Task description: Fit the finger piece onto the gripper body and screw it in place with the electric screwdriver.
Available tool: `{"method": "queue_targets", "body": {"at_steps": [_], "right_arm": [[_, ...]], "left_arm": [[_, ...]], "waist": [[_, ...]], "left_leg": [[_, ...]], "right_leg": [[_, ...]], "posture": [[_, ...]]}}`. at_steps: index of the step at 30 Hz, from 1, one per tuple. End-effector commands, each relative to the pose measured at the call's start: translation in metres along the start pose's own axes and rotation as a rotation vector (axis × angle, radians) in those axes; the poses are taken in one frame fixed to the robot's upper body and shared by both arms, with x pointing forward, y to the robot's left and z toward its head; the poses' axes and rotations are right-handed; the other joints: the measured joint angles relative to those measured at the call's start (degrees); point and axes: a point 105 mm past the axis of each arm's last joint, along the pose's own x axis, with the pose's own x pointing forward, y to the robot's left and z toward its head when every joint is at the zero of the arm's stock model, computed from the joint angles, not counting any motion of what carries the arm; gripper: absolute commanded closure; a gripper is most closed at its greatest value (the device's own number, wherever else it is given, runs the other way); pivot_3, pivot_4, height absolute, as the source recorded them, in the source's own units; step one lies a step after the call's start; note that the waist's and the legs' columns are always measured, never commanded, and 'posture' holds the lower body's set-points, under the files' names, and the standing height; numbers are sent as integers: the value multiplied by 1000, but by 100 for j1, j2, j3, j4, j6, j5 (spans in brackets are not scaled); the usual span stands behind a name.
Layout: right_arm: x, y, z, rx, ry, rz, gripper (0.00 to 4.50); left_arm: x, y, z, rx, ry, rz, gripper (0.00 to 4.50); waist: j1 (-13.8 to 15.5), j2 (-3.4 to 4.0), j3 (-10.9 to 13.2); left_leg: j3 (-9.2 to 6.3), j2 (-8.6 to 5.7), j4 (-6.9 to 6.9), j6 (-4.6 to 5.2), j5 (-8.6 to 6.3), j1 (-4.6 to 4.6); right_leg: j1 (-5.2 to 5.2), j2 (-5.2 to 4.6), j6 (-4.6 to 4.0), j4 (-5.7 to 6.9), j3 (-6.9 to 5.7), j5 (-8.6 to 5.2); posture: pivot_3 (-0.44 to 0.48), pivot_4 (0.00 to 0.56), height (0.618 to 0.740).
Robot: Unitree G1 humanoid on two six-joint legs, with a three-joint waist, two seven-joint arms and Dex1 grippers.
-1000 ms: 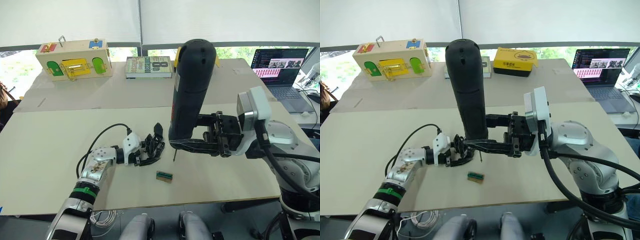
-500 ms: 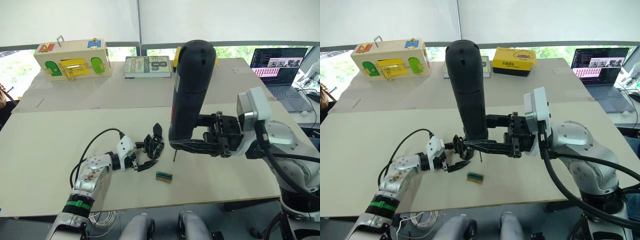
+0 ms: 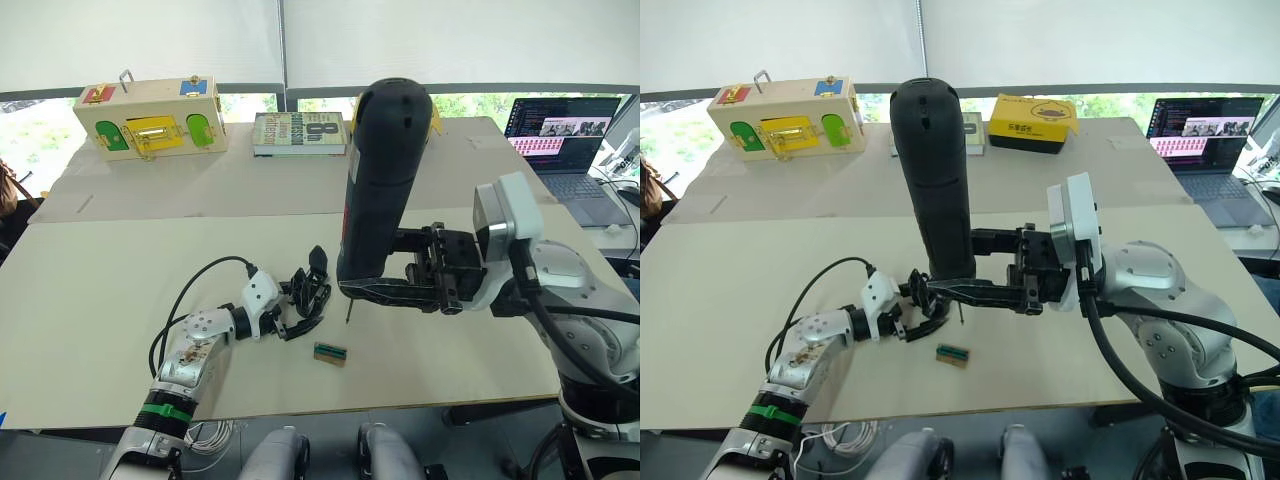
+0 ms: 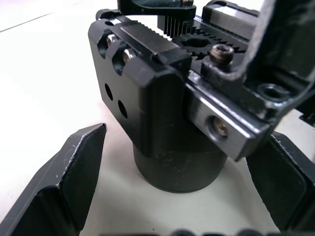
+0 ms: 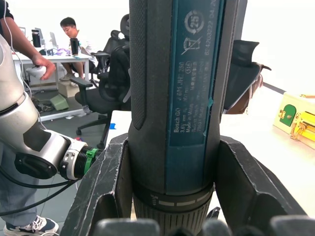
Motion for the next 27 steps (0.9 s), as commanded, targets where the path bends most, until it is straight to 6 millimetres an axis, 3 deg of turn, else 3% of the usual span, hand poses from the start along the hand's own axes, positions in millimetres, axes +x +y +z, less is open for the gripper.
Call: {"method": "queue_targets", "body": {"at_steps": [1,6,8,12,19,27], "right_arm": [[2,2,15,-56,-34,14,2576],[2,2,15,-58,-33,13,2576],[2,2,14,-58,-32,13,2576],[2,3,14,-58,-33,13,2576],[3,3,18,-67,-48,19,2576],[25,-15,38,-51,-128,16,2576]], "left_arm": [[5,-3,1,8,-4,-22,22],[9,-6,-1,4,1,-34,22],[12,-6,-3,6,8,-36,530],[13,-5,-5,7,17,-32,2224],[7,-3,-9,6,27,-35,2218],[8,-4,-8,4,24,-62,2218]], "waist": [[8,0,0],[45,0,0],[60,0,0],[114,0,0],[115,1,0],[94,1,-1]], "left_leg": [[0,0,0,0,0,0],[0,-1,0,0,0,0],[0,-1,1,0,0,0],[0,-2,2,0,0,0],[0,-2,3,-1,0,1],[0,-1,2,1,5,1]], "right_leg": [[0,0,0,0,0,0],[2,-1,0,0,-1,0],[2,-1,0,0,-1,0],[3,0,0,0,-2,0],[4,-2,1,0,-2,-1],[0,5,-1,1,-1,0]], "posture": [[0,150,740],[0,150,740],[0,150,740],[0,150,740],[0,150,740],[0,150,740]]}}
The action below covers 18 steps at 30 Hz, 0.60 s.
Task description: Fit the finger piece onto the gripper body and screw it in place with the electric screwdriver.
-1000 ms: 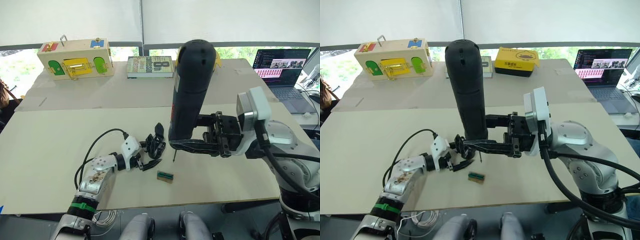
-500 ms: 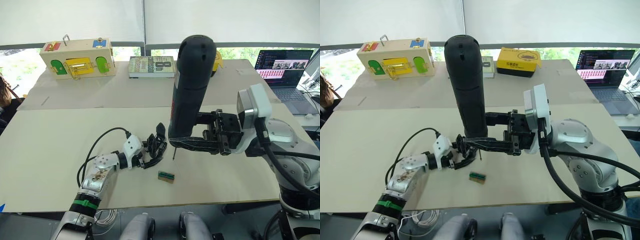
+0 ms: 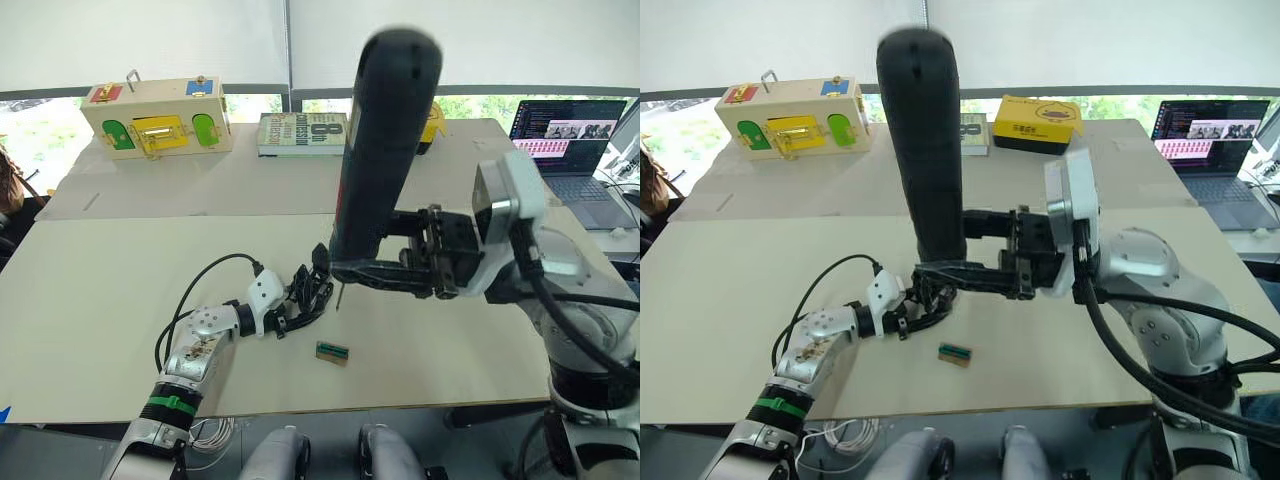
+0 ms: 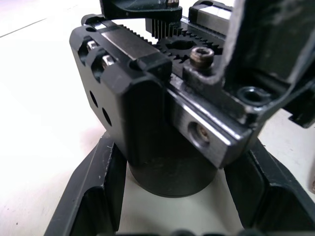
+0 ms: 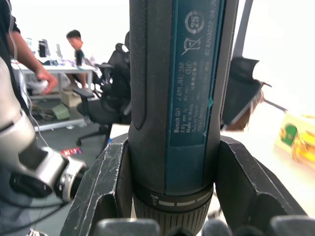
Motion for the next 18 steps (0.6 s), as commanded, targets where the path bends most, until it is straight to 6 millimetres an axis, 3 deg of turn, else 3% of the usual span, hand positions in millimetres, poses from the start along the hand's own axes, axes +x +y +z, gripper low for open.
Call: {"method": "queue_targets", "body": {"at_steps": [1,11,18], "right_arm": [[9,-8,13,-28,-37,-11,2576],[38,-35,18,-51,-41,-64,2576],[50,-37,14,-35,-33,-41,2576]], "left_arm": [[1,-4,-7,-27,19,-23,2218],[-4,-3,-8,-18,28,-32,2218],[-7,-3,-9,-15,35,-36,2218]], "waist": [[0,0,0],[-22,1,-1],[-61,2,-2]], "left_leg": [[0,0,0,2,1,0],[0,-3,-2,0,-3,-6],[1,-8,-1,0,5,-48]], "right_leg": [[0,3,-1,1,0,1],[-15,8,-5,5,2,3],[-68,14,-13,13,4,9]], "posture": [[0,150,740],[0,150,740],[0,150,740]]}}
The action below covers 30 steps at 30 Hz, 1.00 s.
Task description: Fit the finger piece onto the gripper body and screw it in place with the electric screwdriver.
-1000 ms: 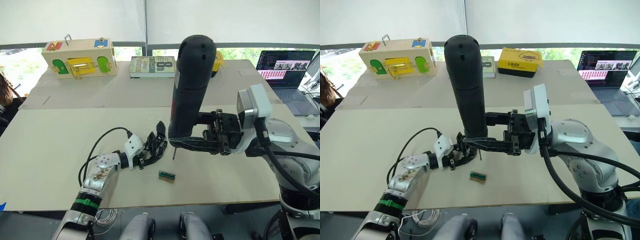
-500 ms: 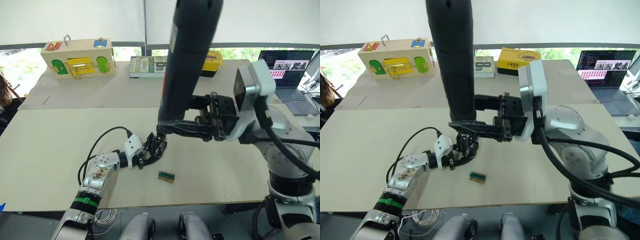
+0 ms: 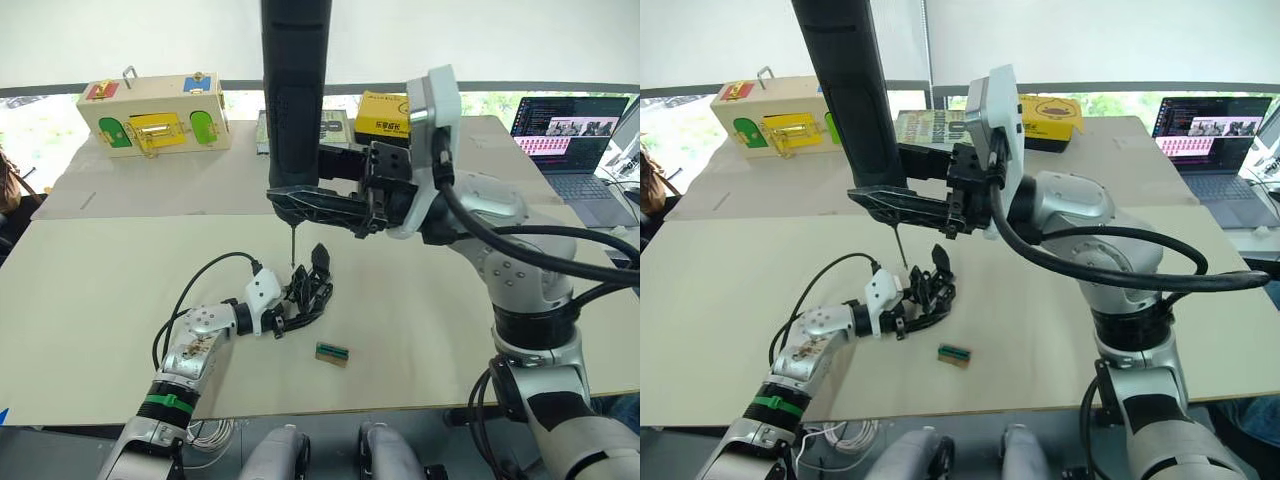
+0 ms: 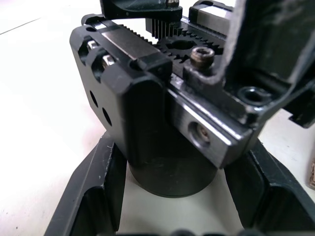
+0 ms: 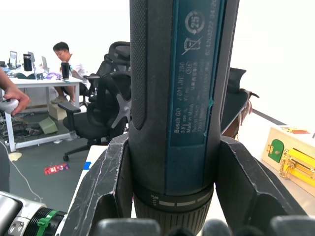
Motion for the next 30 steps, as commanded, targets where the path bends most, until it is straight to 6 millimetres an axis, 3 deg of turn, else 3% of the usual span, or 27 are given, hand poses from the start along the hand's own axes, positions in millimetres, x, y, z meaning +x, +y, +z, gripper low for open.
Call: {"method": "queue_targets", "body": {"at_steps": [1,30], "right_arm": [[6,5,16,-51,-40,32,2576],[22,9,-13,-19,25,56,2576]], "left_arm": [[-2,-4,-11,-22,36,-11,2218],[-9,-9,-19,-37,60,-40,2218]], "waist": [[-17,0,0],[-109,2,-1]], "left_leg": [[0,-1,0,-1,1,-5],[0,-1,-1,-6,4,-4]], "right_leg": [[-4,0,-1,0,0,1],[-10,8,-3,5,1,3]], "posture": [[0,150,740],[0,150,740]]}}
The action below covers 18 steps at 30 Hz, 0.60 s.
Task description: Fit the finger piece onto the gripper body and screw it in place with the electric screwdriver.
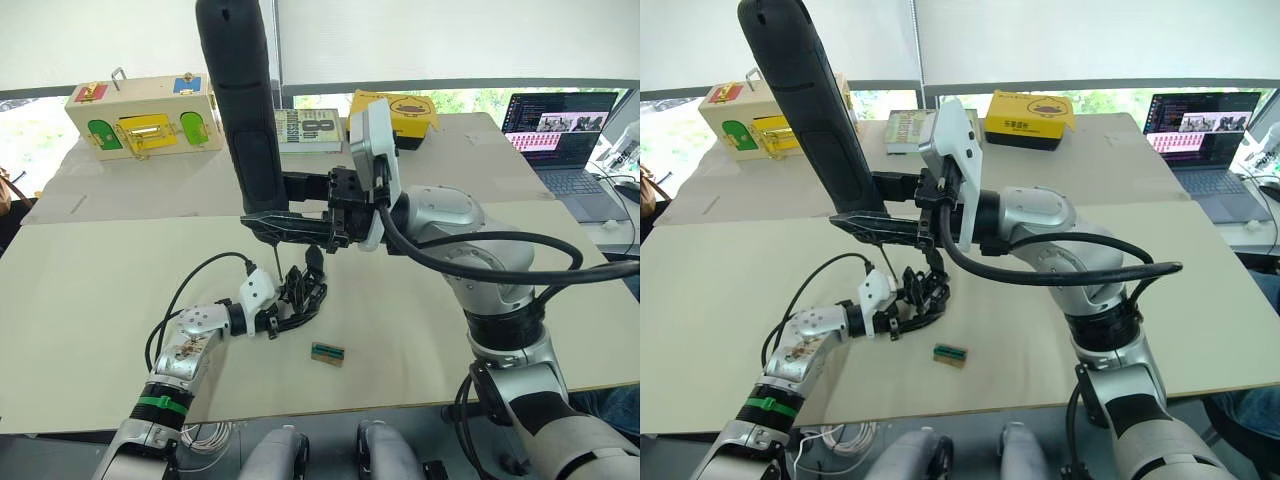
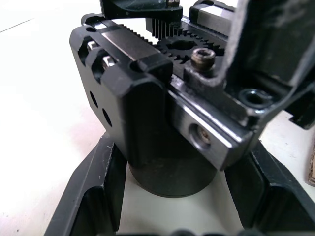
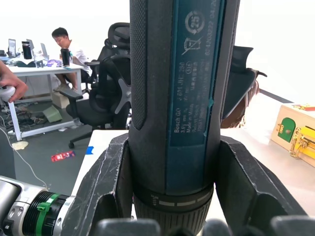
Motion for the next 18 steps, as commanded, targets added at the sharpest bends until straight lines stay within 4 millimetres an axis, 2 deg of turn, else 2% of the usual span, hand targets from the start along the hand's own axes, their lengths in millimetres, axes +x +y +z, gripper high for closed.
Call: {"method": "queue_targets", "body": {"at_steps": [1,18], "right_arm": [[3,5,11,-39,-36,29,2576],[9,7,-6,-54,9,51,2576]], "left_arm": [[-3,-9,-17,-38,52,-33,2218],[-4,-10,-21,-47,58,-27,2218]], "waist": [[-2,0,0],[-39,1,-1]], "left_leg": [[0,0,0,0,0,0],[0,0,0,-1,1,1]], "right_leg": [[0,0,0,0,0,0],[1,0,0,2,0,0]], "posture": [[0,150,740],[0,150,740]]}}
